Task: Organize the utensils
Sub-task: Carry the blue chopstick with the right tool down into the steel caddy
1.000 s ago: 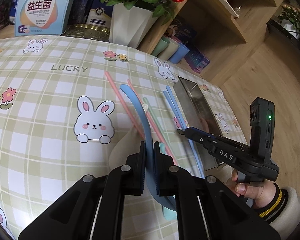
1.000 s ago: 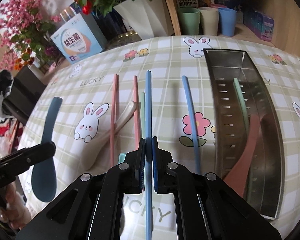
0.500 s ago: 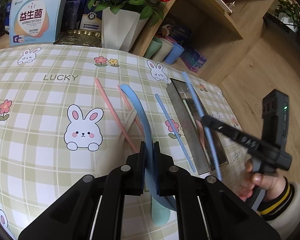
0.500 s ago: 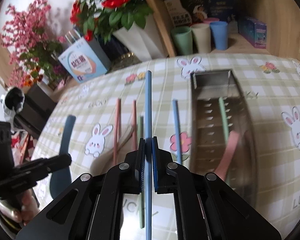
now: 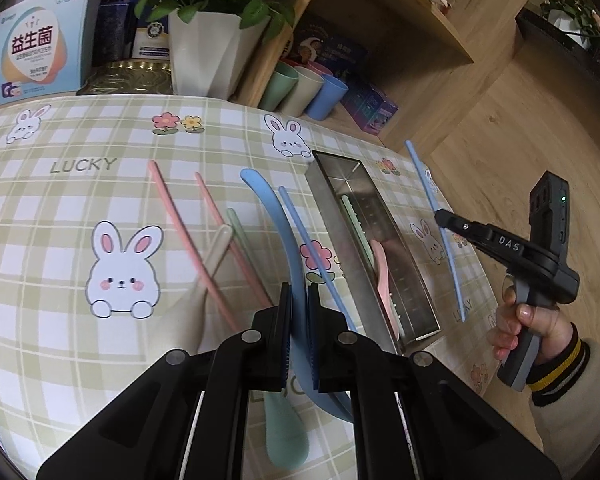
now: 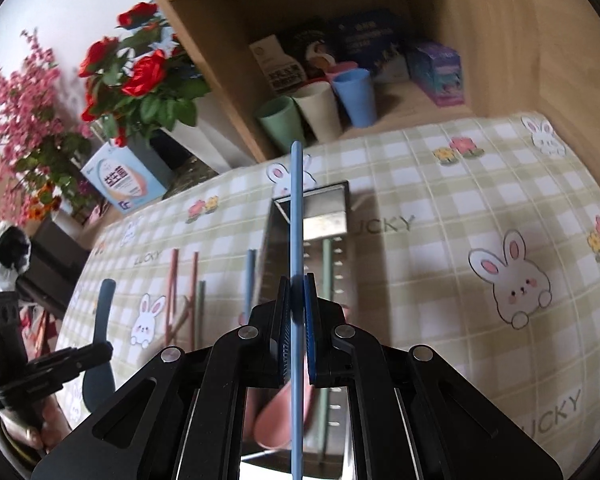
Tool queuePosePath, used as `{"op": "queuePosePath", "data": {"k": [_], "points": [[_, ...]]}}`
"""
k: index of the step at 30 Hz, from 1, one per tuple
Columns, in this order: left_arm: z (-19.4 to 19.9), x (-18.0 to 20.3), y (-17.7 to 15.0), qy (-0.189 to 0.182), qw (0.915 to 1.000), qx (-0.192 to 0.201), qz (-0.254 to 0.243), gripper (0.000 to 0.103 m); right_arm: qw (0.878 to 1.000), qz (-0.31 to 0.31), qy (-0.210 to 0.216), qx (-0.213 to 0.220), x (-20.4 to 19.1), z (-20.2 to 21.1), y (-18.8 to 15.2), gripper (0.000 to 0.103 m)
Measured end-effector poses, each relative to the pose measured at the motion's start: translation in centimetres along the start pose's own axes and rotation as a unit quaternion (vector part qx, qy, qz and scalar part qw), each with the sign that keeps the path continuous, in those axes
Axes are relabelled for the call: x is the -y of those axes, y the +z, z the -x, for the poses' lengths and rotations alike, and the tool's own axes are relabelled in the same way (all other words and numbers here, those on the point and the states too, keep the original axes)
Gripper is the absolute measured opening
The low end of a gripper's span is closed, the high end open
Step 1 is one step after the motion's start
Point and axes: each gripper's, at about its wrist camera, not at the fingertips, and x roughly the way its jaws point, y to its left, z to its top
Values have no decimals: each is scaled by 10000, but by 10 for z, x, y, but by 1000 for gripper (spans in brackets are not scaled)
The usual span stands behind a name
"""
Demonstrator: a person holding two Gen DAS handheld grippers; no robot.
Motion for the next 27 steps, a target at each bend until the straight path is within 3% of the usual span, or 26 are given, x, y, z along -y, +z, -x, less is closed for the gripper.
{"op": "queuePosePath", "data": {"k": [5, 10, 27], "points": [[-10, 3, 1, -33, 10000, -81, -32, 7, 9998, -6, -31, -195, 0, -19, -10, 6], [-16, 1, 3, -70, 9999, -113, -17, 7, 9984, 146, -376, -397, -3, -37, -15, 6], [-25, 2, 0, -183, 9996, -231, -22, 7, 9953, 96, -796, -551, 2, -53, -19, 7]]}}
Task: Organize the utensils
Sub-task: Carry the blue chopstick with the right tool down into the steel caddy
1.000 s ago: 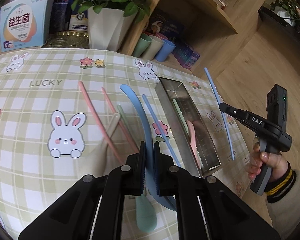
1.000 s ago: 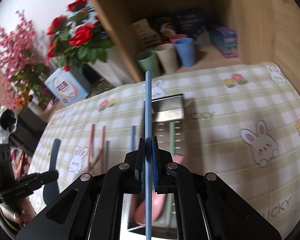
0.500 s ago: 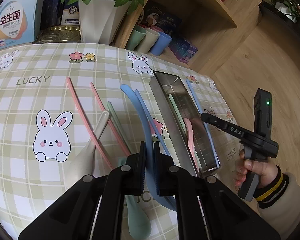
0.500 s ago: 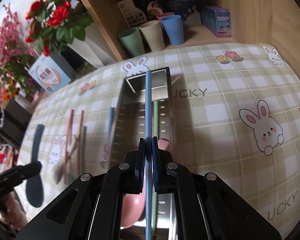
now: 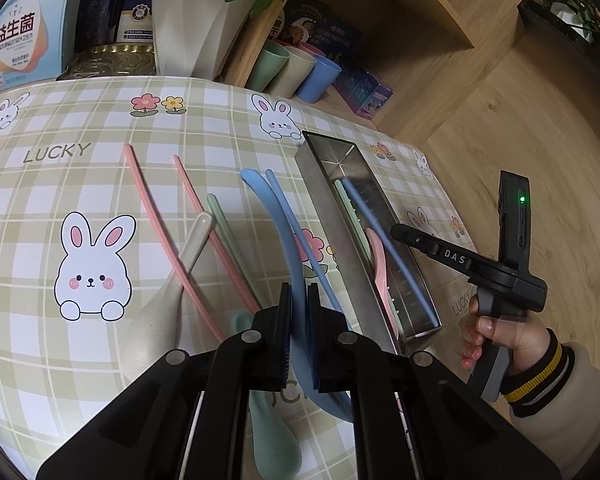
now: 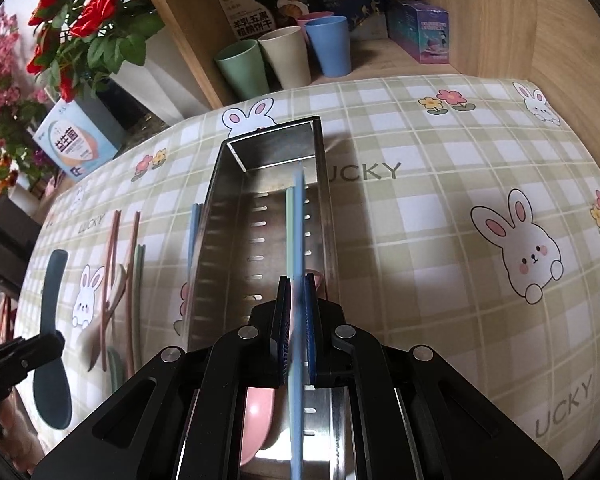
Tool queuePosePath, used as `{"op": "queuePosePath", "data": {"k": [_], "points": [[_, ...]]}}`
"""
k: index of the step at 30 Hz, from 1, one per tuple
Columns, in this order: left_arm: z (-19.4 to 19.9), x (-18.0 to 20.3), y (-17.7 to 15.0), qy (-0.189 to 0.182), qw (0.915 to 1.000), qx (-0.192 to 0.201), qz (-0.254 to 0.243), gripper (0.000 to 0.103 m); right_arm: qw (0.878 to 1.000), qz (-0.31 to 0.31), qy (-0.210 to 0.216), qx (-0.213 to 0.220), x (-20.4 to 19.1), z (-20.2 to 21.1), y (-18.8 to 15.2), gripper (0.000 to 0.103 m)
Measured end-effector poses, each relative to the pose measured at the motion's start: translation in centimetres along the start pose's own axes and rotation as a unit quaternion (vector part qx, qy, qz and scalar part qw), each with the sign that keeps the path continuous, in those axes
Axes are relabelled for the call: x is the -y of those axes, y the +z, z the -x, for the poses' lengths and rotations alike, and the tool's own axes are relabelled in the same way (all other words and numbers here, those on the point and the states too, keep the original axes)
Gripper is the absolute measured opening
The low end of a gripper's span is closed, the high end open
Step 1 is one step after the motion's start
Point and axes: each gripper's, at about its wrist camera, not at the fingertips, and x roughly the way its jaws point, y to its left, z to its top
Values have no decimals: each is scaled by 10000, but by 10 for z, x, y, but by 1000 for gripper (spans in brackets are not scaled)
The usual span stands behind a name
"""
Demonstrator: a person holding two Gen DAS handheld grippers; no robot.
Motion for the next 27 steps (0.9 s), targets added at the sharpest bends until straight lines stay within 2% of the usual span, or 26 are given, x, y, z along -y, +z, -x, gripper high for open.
{"op": "queuePosePath", "data": {"k": [7, 13, 20, 23, 25, 27], "points": [[1, 3, 0, -14, 10000, -5, -39, 7, 9999, -35, -16, 111, 1, 9, 0, 7], [-3, 12, 0, -51, 9999, -34, -129, 7, 9992, 65, -247, 313, -1, 28, -1, 8], [-8, 21, 1, -72, 9997, -100, -211, 7, 9983, 70, -505, 273, 8, 39, -2, 9], [-12, 29, 3, -99, 9994, -147, -283, 7, 9981, -9, -544, 274, 17, 43, -3, 19], [-17, 37, 5, -144, 9991, -193, -357, 7, 9978, -52, -571, 326, 22, 46, -4, 42], [-24, 45, 7, -187, 9986, -240, -441, 7, 9977, -73, -578, 342, 26, 48, -4, 46]]}}
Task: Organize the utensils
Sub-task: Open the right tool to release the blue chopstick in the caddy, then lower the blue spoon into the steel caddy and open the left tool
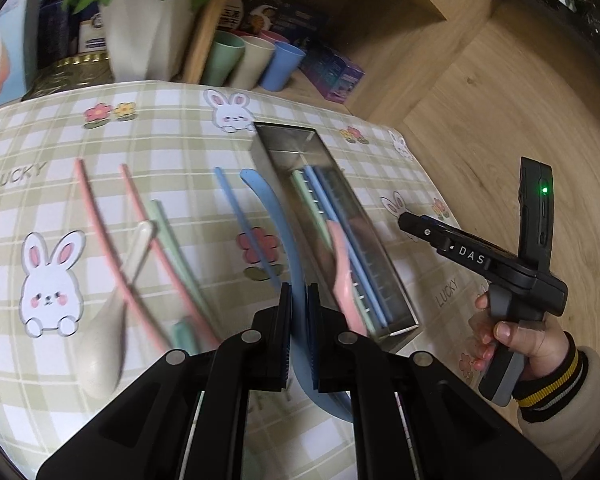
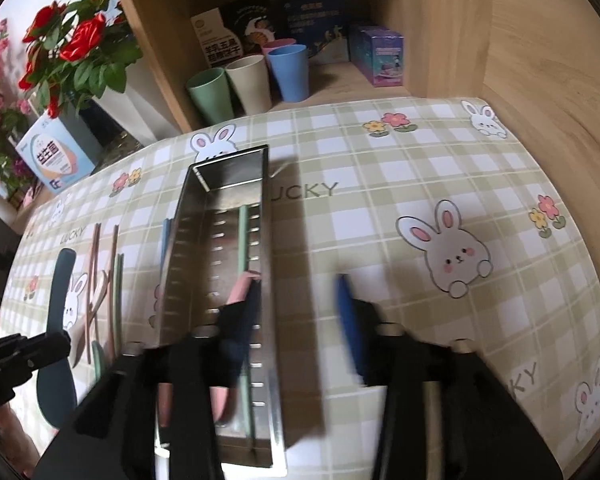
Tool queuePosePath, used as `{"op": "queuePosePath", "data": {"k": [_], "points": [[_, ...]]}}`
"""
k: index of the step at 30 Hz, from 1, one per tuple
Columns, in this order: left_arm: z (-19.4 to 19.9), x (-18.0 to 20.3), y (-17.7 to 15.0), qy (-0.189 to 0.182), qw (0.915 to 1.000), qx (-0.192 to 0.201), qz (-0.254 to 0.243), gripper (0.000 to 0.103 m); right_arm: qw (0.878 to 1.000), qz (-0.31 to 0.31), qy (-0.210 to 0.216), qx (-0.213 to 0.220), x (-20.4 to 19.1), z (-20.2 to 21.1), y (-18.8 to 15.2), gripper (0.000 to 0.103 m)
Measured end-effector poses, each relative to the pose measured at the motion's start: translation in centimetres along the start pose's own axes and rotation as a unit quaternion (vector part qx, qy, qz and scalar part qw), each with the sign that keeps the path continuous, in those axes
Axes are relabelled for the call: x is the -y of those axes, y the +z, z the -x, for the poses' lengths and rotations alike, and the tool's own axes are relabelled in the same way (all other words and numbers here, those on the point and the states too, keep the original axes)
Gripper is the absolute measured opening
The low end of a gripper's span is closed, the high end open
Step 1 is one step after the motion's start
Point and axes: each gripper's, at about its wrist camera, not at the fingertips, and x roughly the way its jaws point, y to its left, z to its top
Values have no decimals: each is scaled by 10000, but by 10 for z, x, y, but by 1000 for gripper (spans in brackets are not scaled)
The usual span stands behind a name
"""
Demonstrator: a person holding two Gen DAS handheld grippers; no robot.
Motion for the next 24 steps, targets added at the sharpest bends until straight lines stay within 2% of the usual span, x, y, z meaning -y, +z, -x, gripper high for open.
{"op": "queuePosePath", "data": {"k": [7, 11, 15, 24], "points": [[-35, 30, 15, -290, 9986, -301, -327, 7, 9996, -270, 71, -58, 17, 2, -1, 65], [-64, 50, 22, -356, 9959, -582, -596, 7, 9990, -422, 153, -74, 25, 3, -2, 65], [-88, 61, 23, -224, 9929, -827, -824, 7, 9988, -461, 155, -50, 30, 4, -3, 67], [-120, 60, 25, 65, 9882, -1144, -1021, 8, 9982, -564, 181, -50, 38, 4, -4, 67]]}}
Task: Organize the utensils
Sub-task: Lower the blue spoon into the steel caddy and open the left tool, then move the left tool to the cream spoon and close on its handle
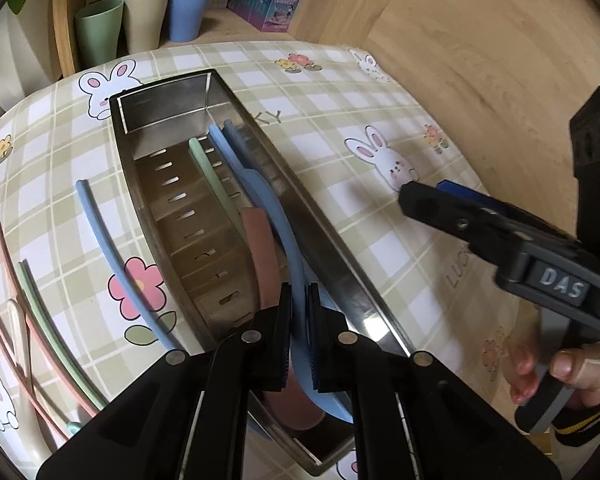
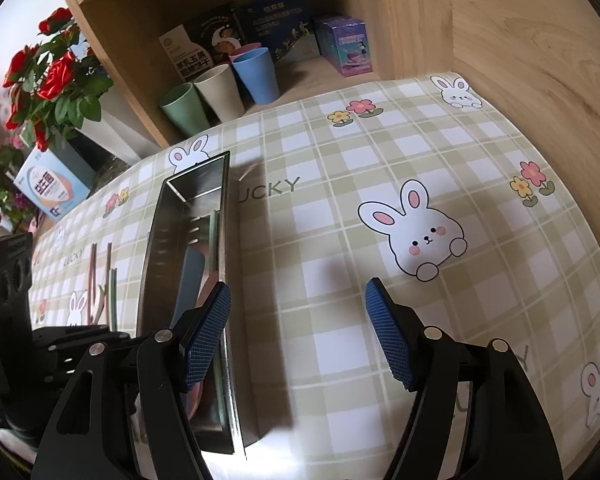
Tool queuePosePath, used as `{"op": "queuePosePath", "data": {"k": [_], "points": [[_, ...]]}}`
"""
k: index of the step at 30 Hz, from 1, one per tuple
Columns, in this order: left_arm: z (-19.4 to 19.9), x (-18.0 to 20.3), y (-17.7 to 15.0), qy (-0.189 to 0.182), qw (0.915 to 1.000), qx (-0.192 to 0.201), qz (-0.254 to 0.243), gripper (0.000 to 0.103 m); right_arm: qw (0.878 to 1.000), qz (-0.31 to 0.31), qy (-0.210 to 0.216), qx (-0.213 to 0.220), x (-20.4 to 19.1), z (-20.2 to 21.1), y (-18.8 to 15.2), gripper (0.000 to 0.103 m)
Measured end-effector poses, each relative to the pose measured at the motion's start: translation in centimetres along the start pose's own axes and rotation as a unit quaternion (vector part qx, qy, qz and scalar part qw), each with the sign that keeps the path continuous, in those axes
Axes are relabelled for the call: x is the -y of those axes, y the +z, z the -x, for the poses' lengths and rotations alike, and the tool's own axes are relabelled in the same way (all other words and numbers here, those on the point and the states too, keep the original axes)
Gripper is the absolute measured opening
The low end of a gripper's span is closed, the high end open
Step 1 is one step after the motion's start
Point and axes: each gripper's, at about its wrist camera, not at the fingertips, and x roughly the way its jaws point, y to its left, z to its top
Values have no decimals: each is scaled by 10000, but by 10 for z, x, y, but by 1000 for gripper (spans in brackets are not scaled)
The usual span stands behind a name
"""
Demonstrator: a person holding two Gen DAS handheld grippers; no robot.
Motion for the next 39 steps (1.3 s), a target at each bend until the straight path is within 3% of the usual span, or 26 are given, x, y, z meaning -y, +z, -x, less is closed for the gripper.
{"op": "queuePosePath", "data": {"k": [8, 17, 24, 29, 39], "points": [[0, -2, 2, 192, 9998, -22, -109, 9, 10000, 5, 35, 1, -3, 2, -3, 67], [46, -16, -11, 181, 9989, 416, 90, 9, 9999, -82, 139, 6, -19, 10, -13, 67], [105, -64, -46, 513, 9931, 878, 576, 9, 9994, -62, 345, 6, -47, 11, -27, 68], [132, -100, -78, 890, 9875, 960, 874, 9, 9989, 23, 455, -68, -68, 8, -38, 68], [137, -143, -122, 1326, 9817, 808, 1099, 13, 9988, 178, 436, -99, -86, 9, -48, 68]]}}
